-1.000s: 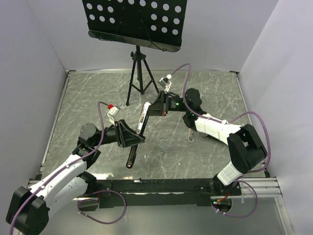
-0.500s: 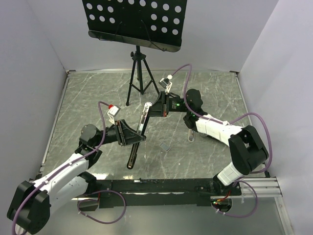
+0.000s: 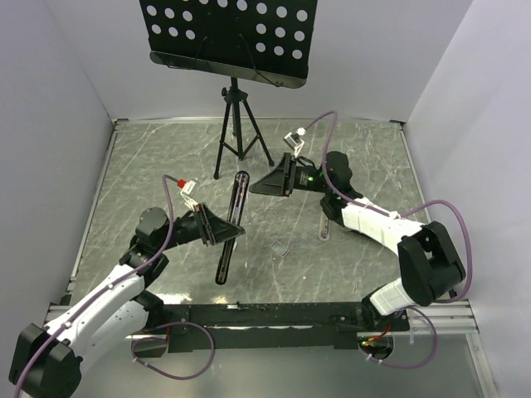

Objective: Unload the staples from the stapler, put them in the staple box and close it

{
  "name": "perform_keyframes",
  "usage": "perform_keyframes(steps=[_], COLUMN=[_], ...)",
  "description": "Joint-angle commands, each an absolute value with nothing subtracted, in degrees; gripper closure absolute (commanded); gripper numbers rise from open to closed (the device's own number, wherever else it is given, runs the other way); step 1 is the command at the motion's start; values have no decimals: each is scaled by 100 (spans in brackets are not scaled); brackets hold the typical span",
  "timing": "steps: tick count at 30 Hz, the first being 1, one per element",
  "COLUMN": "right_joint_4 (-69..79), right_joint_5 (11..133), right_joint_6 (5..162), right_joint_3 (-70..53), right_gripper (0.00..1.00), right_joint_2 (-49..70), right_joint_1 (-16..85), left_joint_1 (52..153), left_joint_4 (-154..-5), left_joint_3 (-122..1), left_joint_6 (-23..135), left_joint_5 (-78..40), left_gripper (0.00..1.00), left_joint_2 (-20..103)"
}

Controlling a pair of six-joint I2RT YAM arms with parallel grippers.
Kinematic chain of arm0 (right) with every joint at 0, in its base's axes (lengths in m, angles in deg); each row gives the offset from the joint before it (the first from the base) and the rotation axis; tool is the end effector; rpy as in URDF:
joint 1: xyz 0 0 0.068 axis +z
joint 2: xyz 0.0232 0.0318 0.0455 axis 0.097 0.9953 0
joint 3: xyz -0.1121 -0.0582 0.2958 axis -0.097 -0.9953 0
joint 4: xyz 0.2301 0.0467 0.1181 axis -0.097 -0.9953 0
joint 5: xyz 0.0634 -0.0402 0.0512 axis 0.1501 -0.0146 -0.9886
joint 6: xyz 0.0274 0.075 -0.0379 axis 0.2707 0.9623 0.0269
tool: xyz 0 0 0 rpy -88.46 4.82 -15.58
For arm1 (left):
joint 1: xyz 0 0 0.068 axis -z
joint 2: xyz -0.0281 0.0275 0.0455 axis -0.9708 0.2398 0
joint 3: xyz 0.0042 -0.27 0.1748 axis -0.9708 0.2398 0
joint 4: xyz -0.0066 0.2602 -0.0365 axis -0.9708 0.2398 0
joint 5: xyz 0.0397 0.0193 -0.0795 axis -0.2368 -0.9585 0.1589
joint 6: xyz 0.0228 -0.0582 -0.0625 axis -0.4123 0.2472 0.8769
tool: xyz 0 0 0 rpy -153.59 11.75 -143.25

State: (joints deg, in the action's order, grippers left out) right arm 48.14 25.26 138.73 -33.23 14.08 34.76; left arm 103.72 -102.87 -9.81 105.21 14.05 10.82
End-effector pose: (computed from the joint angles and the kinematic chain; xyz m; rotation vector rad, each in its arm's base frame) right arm 0.2711 0.2247 0.3610 -0.4663 1.7574 1.8715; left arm 0.1349 -0.1292 0.2997 0.1594 1.8227 -1.7047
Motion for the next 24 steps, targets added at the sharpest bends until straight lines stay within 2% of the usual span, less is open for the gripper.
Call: perform_keyframes(steps=[1, 6, 11, 18, 24], right_joint_4=[5189, 5031, 4803, 4109, 3844], right_joint_5=[2674, 3034, 3105, 3201, 3237], right_joint_6=[13949, 13914, 13765, 13264, 13079], right_joint_3=[-3664, -4147, -4236, -4104, -4174], right_gripper=[31, 26, 21, 20, 19], right_joint_2=[1003, 836, 854, 704, 458], right_joint_1=[3255, 3009, 2956, 2938, 2781], left_joint_1=[10372, 10363, 10372, 10442, 10890], left_joint_4=[-8638, -6816, -4506, -3580, -2780], left_joint_3=[-1611, -2234, -3208, -3746, -4555], left_joint_6=[9650, 9186, 8499, 8524, 8585], left_joint_5=[307, -1169, -3031, -4405, -5405], left_gripper=[99, 99, 99, 99, 99], left_joint_2=[822, 926, 2006, 2851, 4107])
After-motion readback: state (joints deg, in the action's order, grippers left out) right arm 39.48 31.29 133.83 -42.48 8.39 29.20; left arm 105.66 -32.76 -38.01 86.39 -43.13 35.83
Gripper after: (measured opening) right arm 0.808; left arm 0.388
